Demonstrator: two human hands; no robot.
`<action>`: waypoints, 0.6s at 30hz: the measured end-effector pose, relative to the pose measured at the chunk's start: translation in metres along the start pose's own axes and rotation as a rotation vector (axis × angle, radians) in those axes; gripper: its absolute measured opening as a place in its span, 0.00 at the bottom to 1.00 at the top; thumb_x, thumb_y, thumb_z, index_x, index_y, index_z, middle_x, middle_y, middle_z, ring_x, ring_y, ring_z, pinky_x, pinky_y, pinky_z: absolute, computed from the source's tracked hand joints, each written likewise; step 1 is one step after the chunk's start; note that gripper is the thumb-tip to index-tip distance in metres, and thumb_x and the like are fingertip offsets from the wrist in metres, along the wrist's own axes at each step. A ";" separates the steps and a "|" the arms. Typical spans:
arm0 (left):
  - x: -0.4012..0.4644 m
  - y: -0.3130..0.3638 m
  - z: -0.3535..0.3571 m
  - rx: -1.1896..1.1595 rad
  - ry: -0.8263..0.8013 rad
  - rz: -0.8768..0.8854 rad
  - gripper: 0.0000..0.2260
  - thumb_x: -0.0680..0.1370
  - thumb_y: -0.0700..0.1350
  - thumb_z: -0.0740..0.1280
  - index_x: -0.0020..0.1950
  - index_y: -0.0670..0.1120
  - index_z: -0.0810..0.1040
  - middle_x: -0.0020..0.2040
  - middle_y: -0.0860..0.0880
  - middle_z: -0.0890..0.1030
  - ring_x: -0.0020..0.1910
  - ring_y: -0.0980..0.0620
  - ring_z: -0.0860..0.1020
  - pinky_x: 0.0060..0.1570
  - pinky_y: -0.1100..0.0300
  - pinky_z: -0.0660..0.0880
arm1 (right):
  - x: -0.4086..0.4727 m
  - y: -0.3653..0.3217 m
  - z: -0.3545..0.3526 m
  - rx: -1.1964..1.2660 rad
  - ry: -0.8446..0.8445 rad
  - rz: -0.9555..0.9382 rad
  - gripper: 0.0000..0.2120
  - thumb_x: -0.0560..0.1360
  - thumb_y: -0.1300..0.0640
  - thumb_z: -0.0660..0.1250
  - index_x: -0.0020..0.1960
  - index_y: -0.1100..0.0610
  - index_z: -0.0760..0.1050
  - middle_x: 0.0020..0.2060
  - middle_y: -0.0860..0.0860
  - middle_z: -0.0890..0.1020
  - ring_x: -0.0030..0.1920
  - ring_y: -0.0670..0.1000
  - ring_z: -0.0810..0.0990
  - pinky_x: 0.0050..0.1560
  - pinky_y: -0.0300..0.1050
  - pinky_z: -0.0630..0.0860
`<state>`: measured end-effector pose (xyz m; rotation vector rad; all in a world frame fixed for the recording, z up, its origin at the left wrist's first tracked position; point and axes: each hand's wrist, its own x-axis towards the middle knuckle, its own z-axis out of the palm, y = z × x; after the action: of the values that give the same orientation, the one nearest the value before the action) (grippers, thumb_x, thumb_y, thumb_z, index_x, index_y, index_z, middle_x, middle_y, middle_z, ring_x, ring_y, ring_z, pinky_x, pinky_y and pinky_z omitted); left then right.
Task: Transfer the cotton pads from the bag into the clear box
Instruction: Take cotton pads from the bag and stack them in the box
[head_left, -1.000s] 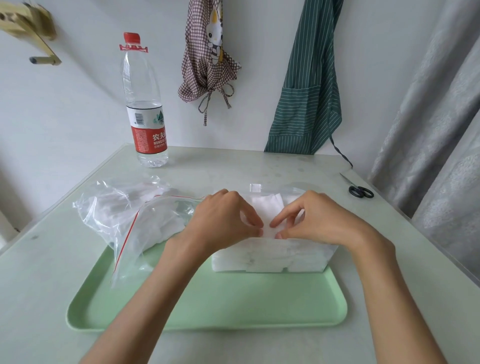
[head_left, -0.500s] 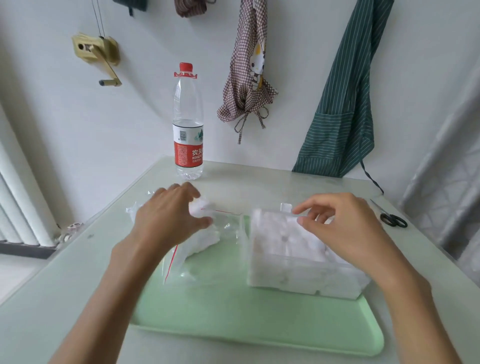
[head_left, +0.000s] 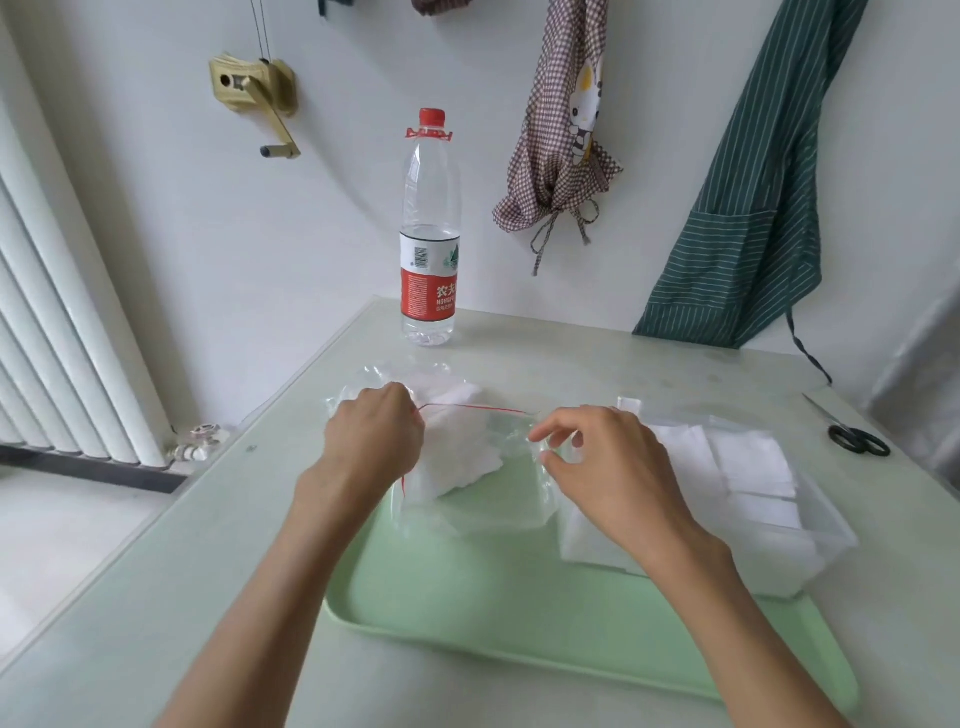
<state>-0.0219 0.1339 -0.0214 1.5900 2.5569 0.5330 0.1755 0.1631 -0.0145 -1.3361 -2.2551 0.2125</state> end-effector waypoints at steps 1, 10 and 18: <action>0.001 -0.001 -0.001 -0.067 -0.032 0.002 0.11 0.80 0.45 0.57 0.55 0.40 0.75 0.54 0.40 0.79 0.54 0.39 0.75 0.45 0.56 0.67 | -0.001 -0.001 0.002 -0.004 0.005 -0.012 0.08 0.74 0.54 0.67 0.49 0.43 0.80 0.43 0.41 0.81 0.47 0.45 0.76 0.44 0.39 0.66; 0.004 -0.015 -0.003 -0.883 -0.405 -0.104 0.07 0.82 0.42 0.59 0.56 0.41 0.72 0.51 0.45 0.81 0.43 0.50 0.80 0.48 0.57 0.79 | -0.001 -0.011 0.012 -0.120 0.127 -0.140 0.08 0.72 0.55 0.70 0.48 0.45 0.82 0.43 0.44 0.82 0.50 0.51 0.74 0.49 0.43 0.63; 0.006 -0.017 -0.004 -0.790 -0.397 -0.073 0.06 0.81 0.38 0.55 0.51 0.44 0.70 0.50 0.47 0.81 0.44 0.49 0.80 0.48 0.55 0.77 | 0.011 -0.049 0.029 -0.393 -0.060 -0.128 0.16 0.74 0.41 0.63 0.49 0.51 0.80 0.49 0.50 0.80 0.54 0.54 0.68 0.53 0.47 0.56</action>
<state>-0.0404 0.1310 -0.0224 1.1553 1.7641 0.9487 0.1189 0.1518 -0.0172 -1.3794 -2.5118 -0.2517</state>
